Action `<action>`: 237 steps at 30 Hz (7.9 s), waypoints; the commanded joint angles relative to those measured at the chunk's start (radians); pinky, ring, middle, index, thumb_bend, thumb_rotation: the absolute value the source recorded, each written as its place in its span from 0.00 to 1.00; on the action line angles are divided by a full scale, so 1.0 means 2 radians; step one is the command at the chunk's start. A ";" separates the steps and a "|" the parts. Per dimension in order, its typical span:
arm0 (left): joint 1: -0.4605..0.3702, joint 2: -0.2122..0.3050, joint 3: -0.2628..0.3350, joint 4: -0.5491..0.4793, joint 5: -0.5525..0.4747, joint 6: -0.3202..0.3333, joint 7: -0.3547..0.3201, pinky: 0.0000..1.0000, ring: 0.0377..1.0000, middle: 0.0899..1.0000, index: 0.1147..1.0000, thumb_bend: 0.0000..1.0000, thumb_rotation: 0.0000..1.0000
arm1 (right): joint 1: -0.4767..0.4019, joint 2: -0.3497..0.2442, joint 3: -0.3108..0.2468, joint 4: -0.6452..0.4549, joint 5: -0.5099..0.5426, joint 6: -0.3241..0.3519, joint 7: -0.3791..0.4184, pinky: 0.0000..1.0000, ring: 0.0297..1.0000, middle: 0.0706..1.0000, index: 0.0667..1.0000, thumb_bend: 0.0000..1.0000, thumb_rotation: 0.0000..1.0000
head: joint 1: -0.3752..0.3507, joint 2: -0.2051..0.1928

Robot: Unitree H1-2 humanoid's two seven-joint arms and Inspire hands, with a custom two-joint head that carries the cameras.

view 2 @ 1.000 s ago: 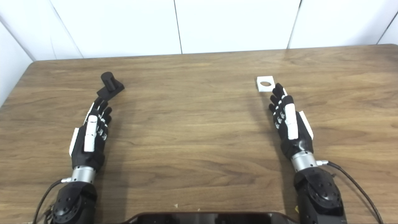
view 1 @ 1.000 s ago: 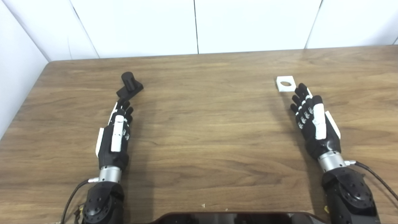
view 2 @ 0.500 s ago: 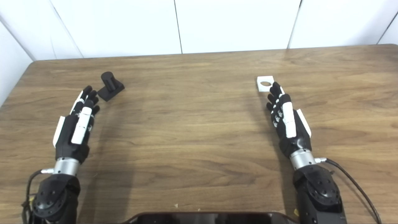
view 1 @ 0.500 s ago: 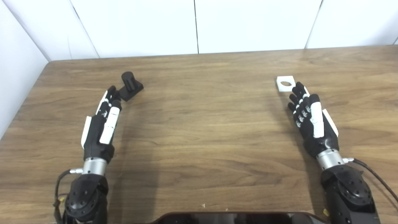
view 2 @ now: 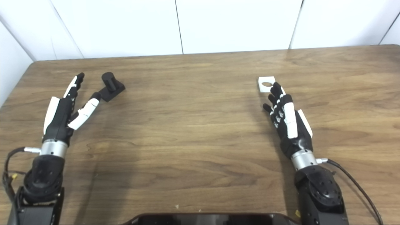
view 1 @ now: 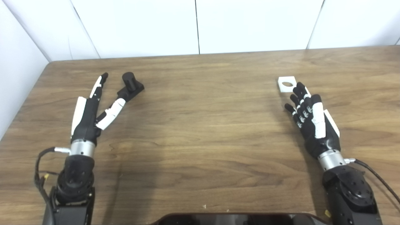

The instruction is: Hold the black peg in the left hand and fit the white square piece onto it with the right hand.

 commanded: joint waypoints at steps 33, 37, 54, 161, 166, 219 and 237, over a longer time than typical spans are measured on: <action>-0.141 0.072 -0.097 0.180 0.225 0.009 0.027 1.00 1.00 1.00 0.76 0.78 0.57 | 0.001 -0.002 -0.003 -0.014 -0.018 -0.021 -0.001 0.98 1.00 1.00 0.98 0.63 1.00 | 0.002 -0.010; -0.153 0.073 -0.104 0.194 0.227 0.007 0.023 1.00 1.00 0.99 0.75 0.77 0.57 | 0.004 -0.002 -0.003 -0.016 -0.018 -0.021 -0.001 0.97 1.00 1.00 0.97 0.64 1.00 | 0.002 -0.010; -0.182 0.067 -0.120 0.239 0.221 0.013 0.024 1.00 1.00 0.99 0.73 0.74 0.56 | 0.009 -0.007 -0.006 -0.020 -0.013 -0.020 0.001 0.94 1.00 1.00 0.97 0.61 1.00 | 0.004 -0.005; 0.052 -0.053 -0.206 -0.109 0.192 -0.011 -0.099 0.97 0.97 0.88 0.43 0.51 0.08 | -0.004 0.005 0.012 -0.024 -0.032 -0.009 -0.008 0.97 1.00 1.00 0.97 0.62 1.00 | -0.023 0.011; 0.067 -0.059 -0.216 -0.116 0.199 -0.017 -0.102 0.96 0.96 0.89 0.42 0.51 0.08 | -0.004 0.011 0.011 -0.027 -0.033 -0.002 -0.012 0.97 1.00 0.99 0.97 0.64 1.00 | -0.026 0.012; 0.075 -0.076 -0.200 -0.071 0.200 -0.049 -0.092 0.96 0.97 0.90 0.43 0.51 0.08 | -0.258 -0.141 0.099 0.122 -0.389 0.049 -0.004 1.00 1.00 1.00 0.73 0.94 0.23 | -0.054 -0.002; 0.075 -0.081 -0.193 -0.069 0.198 -0.055 -0.089 0.96 0.97 0.90 0.43 0.51 0.08 | -0.318 -0.183 0.162 0.185 -0.421 0.068 0.073 1.00 1.00 1.00 0.73 0.92 0.24 | -0.054 -0.005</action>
